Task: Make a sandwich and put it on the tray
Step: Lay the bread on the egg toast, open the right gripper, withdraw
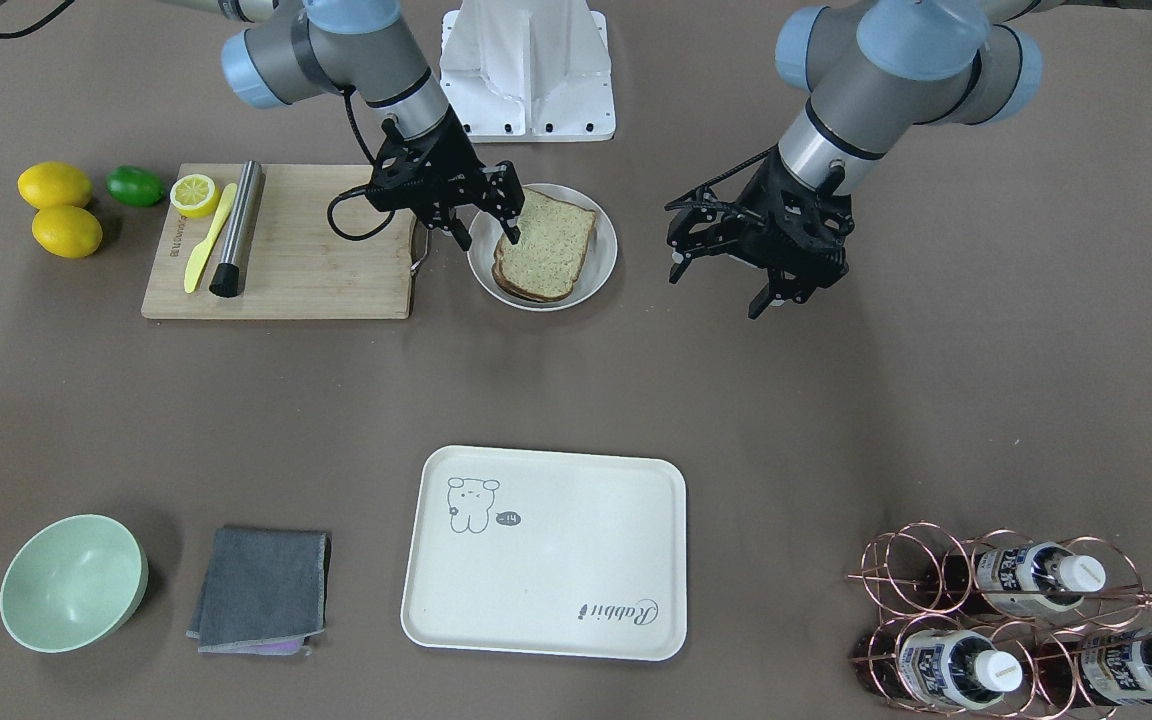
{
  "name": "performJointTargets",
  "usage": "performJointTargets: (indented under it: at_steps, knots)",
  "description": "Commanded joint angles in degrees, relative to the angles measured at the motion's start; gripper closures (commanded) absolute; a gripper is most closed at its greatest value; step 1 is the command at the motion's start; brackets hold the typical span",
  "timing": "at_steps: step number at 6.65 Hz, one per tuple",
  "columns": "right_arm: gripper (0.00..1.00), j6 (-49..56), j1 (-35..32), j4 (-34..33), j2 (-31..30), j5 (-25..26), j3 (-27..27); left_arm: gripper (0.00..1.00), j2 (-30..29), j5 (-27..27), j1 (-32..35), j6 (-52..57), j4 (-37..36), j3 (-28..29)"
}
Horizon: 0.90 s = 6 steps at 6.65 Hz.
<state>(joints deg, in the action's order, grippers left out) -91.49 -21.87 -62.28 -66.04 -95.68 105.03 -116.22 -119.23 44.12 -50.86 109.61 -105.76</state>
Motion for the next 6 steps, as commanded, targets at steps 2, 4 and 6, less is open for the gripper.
performJointTargets:
  at_steps: [2, 4, 6]
  knots:
    - [0.0, 14.7, -16.5, -5.1, -8.1, -17.7, 0.3, 0.0, -0.7, 0.4, -2.6, -3.2, -0.3, -0.1]
    - [0.0, 31.7, -29.5, -12.6, -12.3, -27.2, 0.4, 0.0, -0.3, 1.1, -5.5, -5.5, -0.4, 0.2]
    - [0.0, 55.8, -41.0, -16.9, -21.0, -29.5, 0.4, 0.0, 0.2, 2.5, -7.8, -5.8, -0.4, 0.6]
